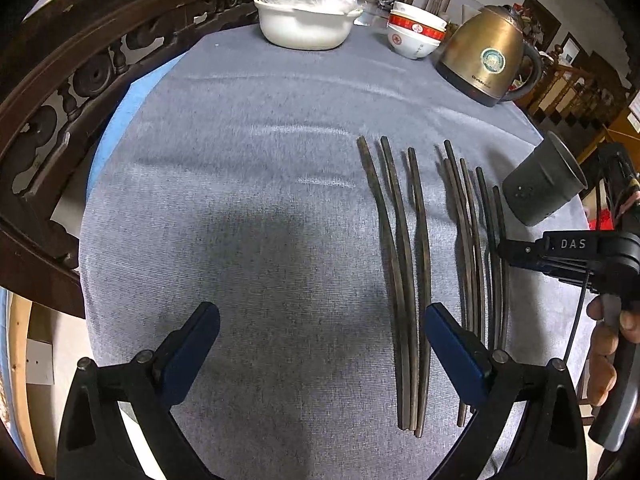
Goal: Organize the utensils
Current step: 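Grasp a dark chopstick with the right tool while the left tool grasps another chopstick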
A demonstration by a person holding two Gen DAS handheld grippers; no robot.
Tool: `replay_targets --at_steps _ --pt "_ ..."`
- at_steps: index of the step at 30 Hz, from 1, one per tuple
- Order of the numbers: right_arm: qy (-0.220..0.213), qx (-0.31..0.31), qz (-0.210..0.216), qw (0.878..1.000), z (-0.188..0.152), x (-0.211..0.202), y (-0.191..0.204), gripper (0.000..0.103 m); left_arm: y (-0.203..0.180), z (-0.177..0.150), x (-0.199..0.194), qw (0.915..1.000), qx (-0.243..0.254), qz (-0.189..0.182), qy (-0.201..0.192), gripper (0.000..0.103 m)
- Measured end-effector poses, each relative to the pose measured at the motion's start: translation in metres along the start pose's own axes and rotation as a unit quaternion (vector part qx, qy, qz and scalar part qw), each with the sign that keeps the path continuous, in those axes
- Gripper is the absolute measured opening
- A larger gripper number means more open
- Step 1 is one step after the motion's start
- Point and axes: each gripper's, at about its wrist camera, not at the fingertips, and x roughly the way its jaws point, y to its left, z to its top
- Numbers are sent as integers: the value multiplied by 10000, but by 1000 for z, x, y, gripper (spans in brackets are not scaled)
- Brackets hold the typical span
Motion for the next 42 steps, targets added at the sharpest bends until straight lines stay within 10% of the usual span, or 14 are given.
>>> replay_targets --at_steps 32,39,42 --pt "199 -594 168 9979 -8 -3 -37 9 -40 86 69 9871 -136 320 1565 48" --pt "191 -600 261 9977 -8 -7 -44 9 -50 92 81 9837 -157 316 1764 31" --pt "211 -631 270 9974 -6 -8 -45 9 -47 95 86 9815 -153 252 1894 8"
